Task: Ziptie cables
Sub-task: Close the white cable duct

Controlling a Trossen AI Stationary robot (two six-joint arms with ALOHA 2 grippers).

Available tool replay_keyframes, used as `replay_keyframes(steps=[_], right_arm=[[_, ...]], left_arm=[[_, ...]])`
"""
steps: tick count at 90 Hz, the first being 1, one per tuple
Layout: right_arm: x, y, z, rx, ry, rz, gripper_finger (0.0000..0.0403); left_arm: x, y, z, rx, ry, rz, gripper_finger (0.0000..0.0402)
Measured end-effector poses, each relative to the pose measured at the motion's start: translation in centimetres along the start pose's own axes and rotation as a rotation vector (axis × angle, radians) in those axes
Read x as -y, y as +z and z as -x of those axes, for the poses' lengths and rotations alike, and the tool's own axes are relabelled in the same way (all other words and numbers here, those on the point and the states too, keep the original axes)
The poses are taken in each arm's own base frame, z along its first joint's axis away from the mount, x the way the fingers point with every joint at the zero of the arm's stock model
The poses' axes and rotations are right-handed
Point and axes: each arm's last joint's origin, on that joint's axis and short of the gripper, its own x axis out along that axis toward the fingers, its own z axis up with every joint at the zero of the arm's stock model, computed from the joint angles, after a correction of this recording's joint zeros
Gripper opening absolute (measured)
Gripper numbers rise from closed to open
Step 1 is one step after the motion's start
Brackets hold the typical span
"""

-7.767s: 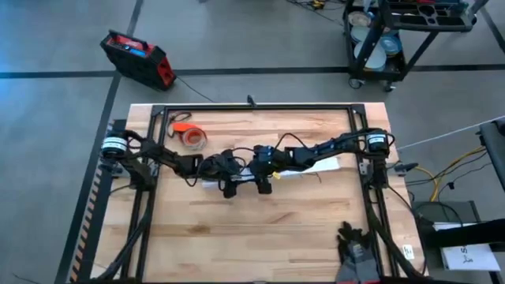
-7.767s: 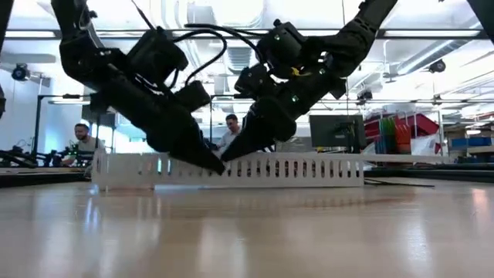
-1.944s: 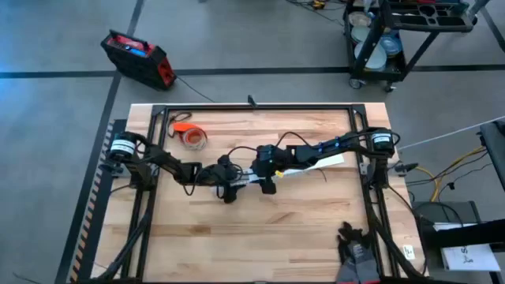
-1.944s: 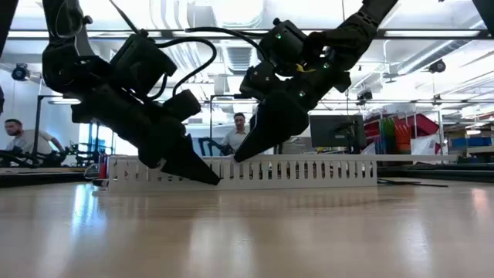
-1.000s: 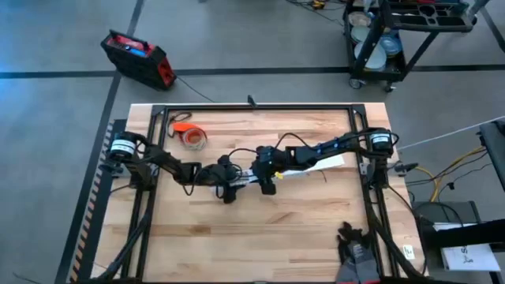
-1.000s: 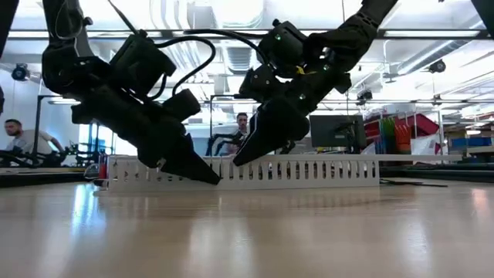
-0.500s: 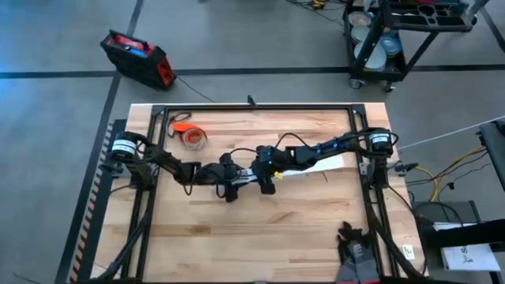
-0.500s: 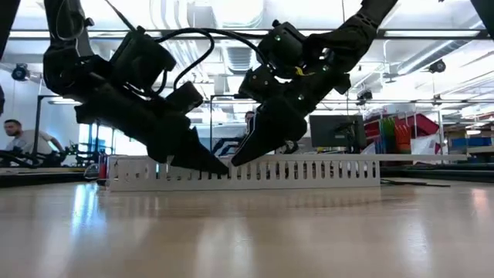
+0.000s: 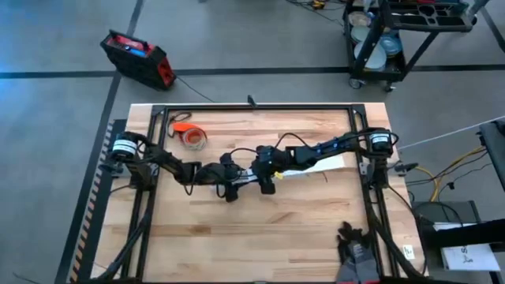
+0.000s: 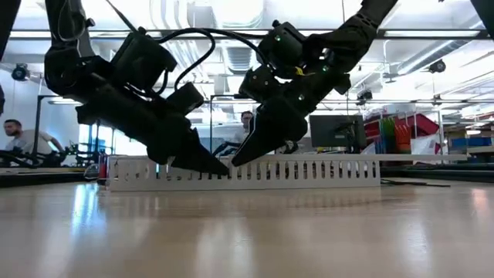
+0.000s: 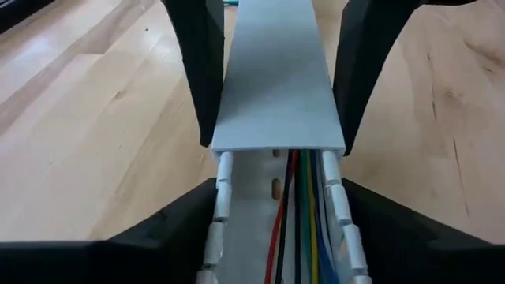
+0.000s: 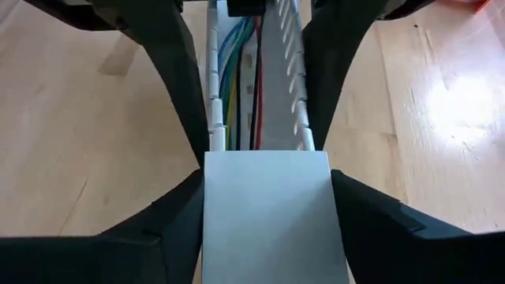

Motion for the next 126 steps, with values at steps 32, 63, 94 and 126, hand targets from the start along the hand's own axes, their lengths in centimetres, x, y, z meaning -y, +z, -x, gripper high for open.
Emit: replay_keyframes(steps=[32,63,94,126], right_arm=[[-0.3,0.1,-0.8,0.054,0.024,0.008,0.0224],[-0.4,0.1,-1.0,0.068,0.024,0.006,0.0229],[-0.4,0.1,-1.0,0.06,0.025,0.007,0.023],[-0.4,0.0,-1.6,0.099,0.034,0.0,0.0231]], left_arm=[[0.0,0.0,0.0,-0.006,-0.011,0.004,0.0252],[0.0,-0.2,0.2,-0.038,-0.014,-0.006,0.0247],[0.0,-0.5,0.1,-0.06,-0.012,-0.03,0.0234],[0.1,-1.2,-0.4,-0.095,-0.011,-0.022,0.023]])
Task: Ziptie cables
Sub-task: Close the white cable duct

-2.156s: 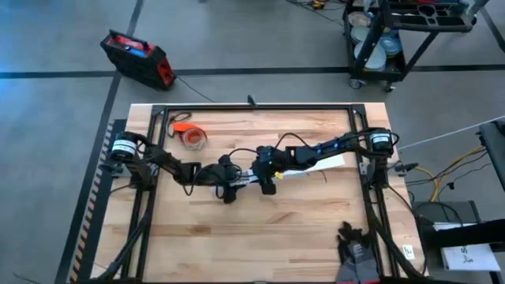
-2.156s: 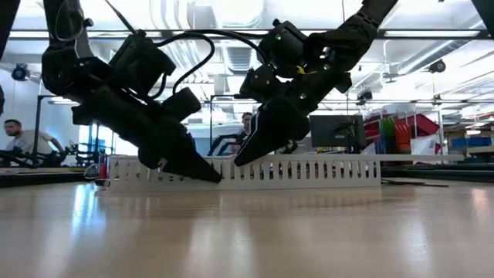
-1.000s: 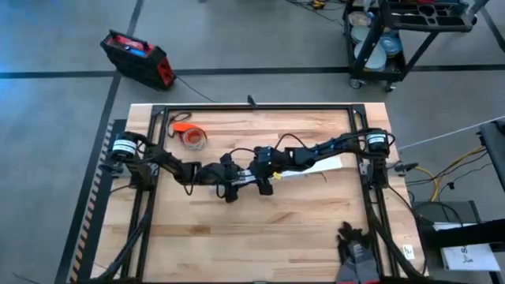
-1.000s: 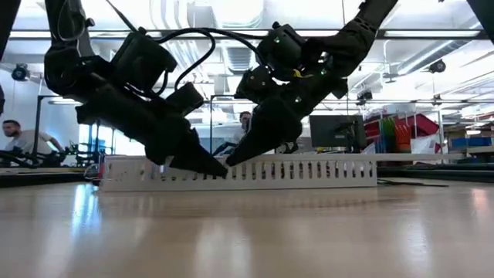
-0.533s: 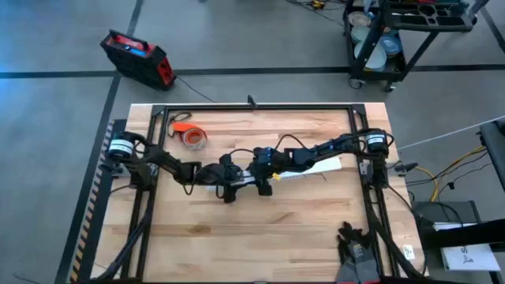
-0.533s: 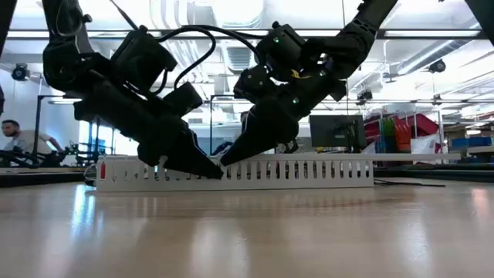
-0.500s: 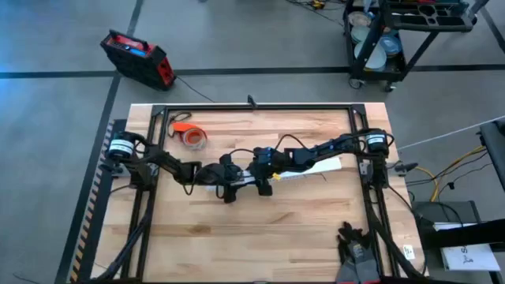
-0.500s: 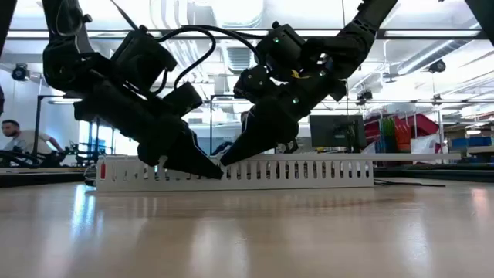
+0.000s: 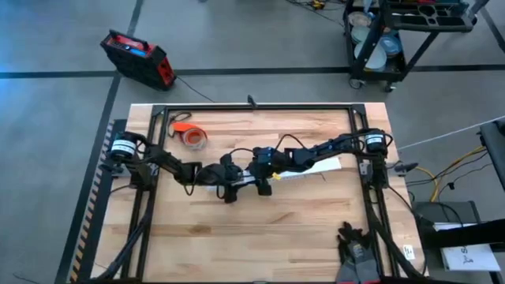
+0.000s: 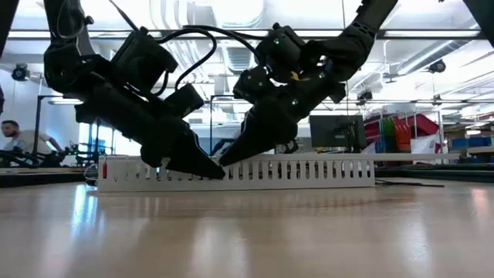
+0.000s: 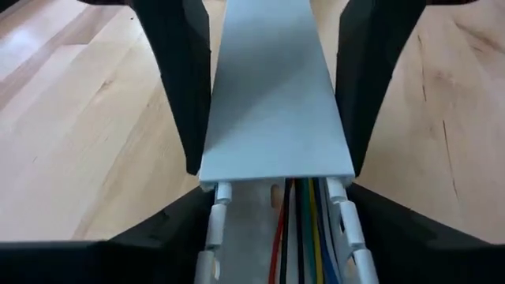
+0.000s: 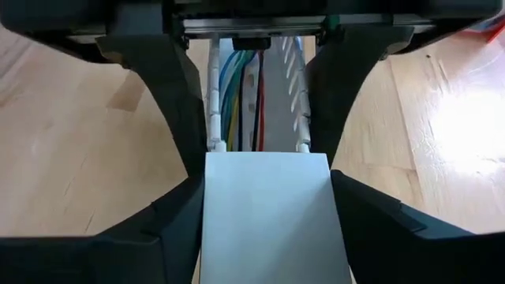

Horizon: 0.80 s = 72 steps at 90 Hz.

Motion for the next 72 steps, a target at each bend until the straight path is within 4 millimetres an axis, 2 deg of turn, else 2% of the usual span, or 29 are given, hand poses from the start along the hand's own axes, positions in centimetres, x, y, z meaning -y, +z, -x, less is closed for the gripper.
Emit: replay_keyframes(steps=[33,43,58,72], right_arm=[[0.1,0.8,-0.7,-0.001,0.032,0.017,0.0233],[-0.1,1.3,0.2,0.003,0.039,0.057,0.0258],[-0.2,2.9,2.8,-0.011,0.049,0.068,0.0303],[0.0,2.0,4.0,-0.122,0.041,0.032,0.0319]], left_arm=[[0.0,-0.2,0.0,-0.005,0.0,0.002,0.0231],[0.0,0.1,0.0,0.014,-0.012,0.005,0.0237],[0.0,0.1,-0.1,0.012,-0.014,0.003,0.0238],[0.0,0.1,-0.1,0.01,-0.013,0.002,0.023]])
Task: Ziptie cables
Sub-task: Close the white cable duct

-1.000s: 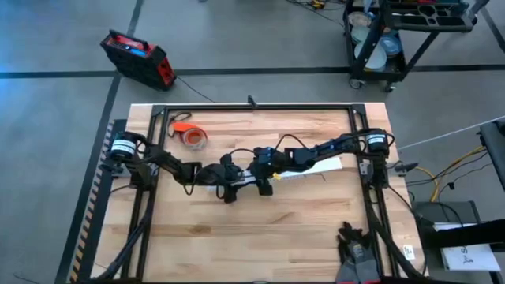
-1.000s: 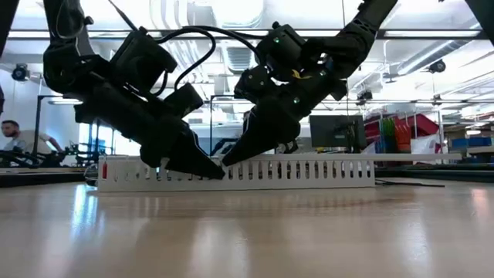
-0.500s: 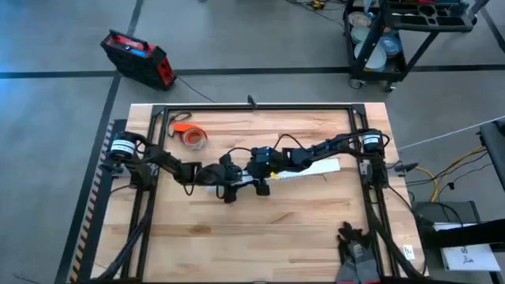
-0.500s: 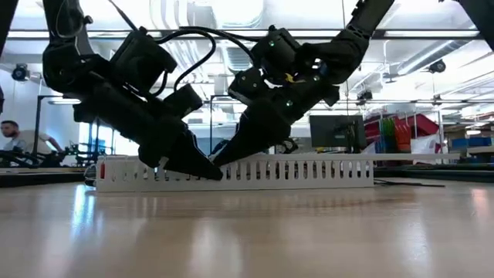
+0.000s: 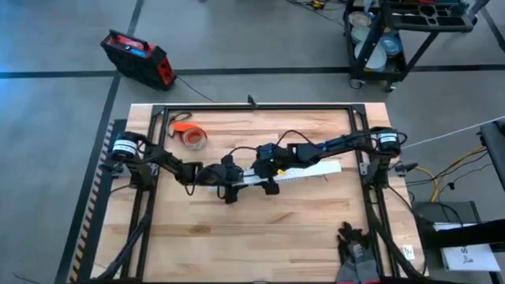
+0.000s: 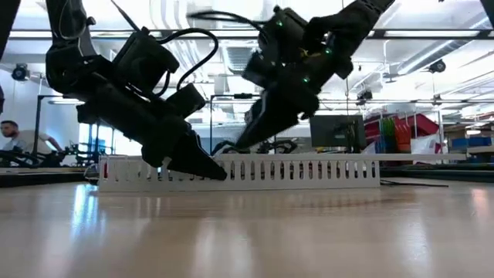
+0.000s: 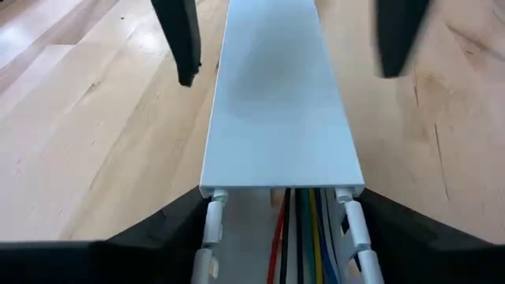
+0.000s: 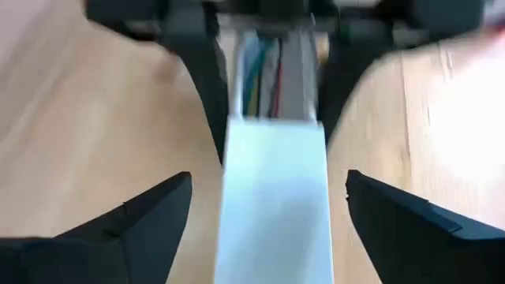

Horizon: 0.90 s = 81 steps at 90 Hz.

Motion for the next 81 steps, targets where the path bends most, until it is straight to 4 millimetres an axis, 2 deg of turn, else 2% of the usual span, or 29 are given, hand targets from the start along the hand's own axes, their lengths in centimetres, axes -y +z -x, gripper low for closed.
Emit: replay_keyframes(steps=[32,56,81], right_arm=[[0.2,-1.7,-1.3,-0.086,-0.052,-0.046,0.0295],[0.2,-1.6,-1.3,-0.076,-0.05,-0.052,0.0254],[0.2,-1.3,-1.2,-0.042,-0.015,-0.057,0.0258]], left_arm=[[0.0,0.0,0.0,0.001,0.004,0.001,0.0234],[0.0,0.0,0.0,0.0,-0.005,0.004,0.0235],[0.0,-0.1,0.0,-0.001,-0.009,0.003,0.023]])
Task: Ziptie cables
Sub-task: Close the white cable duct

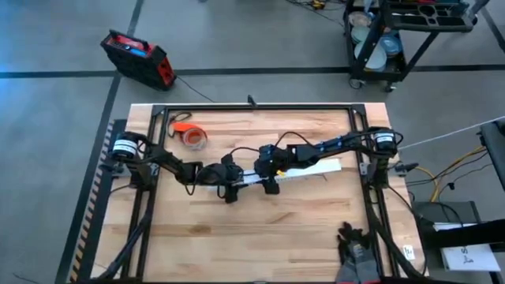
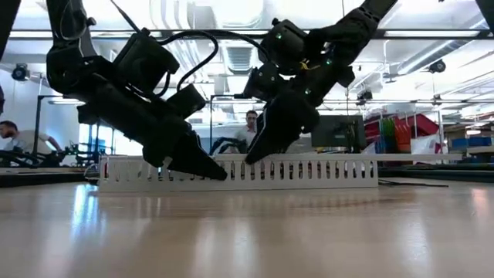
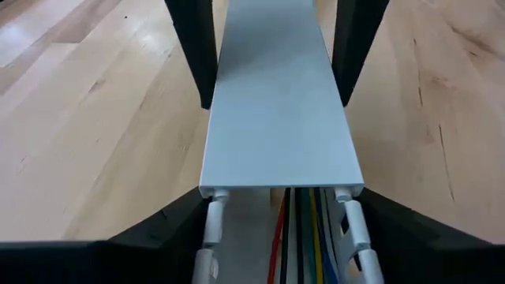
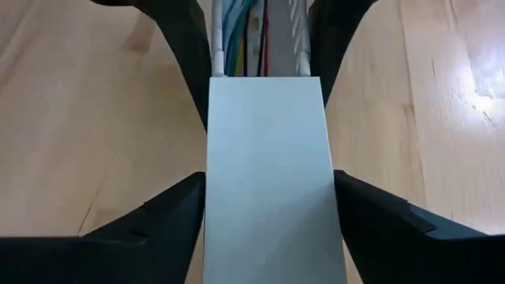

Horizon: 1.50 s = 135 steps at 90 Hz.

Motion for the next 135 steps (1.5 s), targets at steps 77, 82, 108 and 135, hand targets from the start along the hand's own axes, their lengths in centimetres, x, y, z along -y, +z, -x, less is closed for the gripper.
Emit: replay_keyframes(steps=[77,82,108,135], right_arm=[[-0.3,1.0,-3.3,0.085,0.022,0.031,0.0228],[-0.3,1.2,-3.0,0.085,0.02,0.044,0.0231],[0.0,1.7,0.8,-0.019,0.039,0.057,0.0295],[0.2,0.0,0.9,-0.123,0.046,0.019,0.0279]], left_arm=[[0.0,-0.2,0.0,-0.009,-0.001,-0.002,0.0235],[0.0,-0.2,0.0,-0.008,-0.002,-0.002,0.0235],[0.1,0.1,0.0,0.007,-0.014,0.002,0.0227],[0.0,0.1,0.0,0.007,-0.013,0.003,0.0234]])
